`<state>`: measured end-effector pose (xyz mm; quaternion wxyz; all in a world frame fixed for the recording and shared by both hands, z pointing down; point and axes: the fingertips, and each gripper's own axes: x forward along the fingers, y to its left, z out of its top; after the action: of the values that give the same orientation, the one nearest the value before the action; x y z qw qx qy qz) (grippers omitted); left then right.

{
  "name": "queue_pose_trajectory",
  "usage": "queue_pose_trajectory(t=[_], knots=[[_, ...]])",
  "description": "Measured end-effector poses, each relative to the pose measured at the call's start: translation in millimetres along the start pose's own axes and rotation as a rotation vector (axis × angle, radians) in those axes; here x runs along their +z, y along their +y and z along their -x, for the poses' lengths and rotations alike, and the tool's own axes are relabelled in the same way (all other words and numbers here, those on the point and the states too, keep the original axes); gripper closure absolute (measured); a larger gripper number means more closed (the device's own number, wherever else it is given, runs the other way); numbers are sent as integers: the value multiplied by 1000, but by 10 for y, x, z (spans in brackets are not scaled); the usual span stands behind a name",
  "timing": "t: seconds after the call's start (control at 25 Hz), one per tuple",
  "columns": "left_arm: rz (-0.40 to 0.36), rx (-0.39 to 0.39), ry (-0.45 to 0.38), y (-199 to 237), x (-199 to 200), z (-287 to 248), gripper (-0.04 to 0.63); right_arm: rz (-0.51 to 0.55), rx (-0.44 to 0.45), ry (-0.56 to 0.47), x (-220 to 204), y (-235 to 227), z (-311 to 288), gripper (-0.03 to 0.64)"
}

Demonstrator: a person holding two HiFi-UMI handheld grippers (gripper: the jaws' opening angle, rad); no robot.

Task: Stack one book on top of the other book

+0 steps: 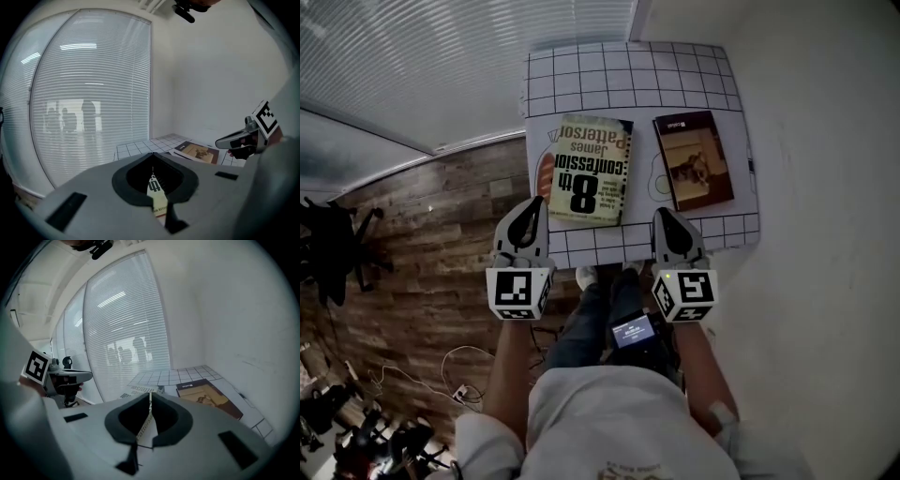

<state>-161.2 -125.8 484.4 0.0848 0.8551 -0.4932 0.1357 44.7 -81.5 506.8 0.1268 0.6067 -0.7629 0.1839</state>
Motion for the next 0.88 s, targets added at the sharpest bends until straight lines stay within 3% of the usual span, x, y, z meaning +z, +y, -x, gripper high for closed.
queue_pose_trajectory(t=[0.68,0.88], knots=[[79,-75,198,106,-778,-441,583,-75,32,94,-479,101,-605,604],[114,-112,252,79,-960,-536,516,-106,56,137,-624,154,-734,552]])
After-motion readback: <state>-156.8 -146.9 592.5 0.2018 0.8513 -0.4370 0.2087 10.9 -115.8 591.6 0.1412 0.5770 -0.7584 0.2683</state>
